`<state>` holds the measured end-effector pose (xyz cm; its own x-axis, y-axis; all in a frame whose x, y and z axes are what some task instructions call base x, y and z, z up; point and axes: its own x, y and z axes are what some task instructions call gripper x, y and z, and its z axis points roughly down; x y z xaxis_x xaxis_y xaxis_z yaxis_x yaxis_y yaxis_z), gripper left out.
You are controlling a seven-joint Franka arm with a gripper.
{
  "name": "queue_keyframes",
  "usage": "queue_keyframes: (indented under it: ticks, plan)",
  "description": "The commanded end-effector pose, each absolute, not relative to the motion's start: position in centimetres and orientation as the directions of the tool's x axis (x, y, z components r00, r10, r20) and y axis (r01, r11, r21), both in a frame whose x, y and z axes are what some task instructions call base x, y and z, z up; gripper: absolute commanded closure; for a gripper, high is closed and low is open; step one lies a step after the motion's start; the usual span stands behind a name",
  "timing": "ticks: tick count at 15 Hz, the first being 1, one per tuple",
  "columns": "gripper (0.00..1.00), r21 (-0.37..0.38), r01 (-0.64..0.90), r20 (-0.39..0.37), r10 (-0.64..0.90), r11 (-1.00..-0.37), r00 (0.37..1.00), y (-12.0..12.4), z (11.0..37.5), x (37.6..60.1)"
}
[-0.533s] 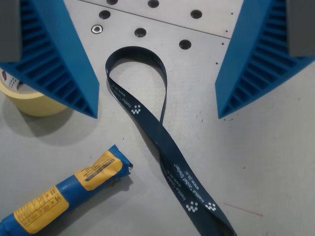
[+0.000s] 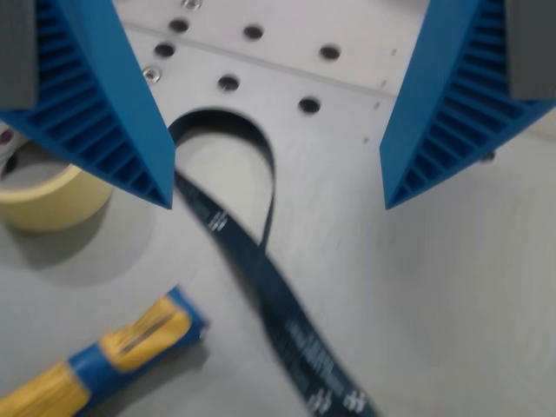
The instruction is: Move in base negative x
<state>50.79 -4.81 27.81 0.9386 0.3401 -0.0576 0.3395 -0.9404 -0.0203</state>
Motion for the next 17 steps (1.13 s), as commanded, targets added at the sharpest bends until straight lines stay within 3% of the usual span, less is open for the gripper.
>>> queue_keyframes:
  ticks: [1,17]
  plan:
    - [0.0,0.002,0.336,-0.015,0.336,-0.942,0.942,-4.0,28.4,47.4]
    - [0.0,0.002,0.336,-0.015,0.336,-0.942,0.942,-1.5,27.0,38.0]
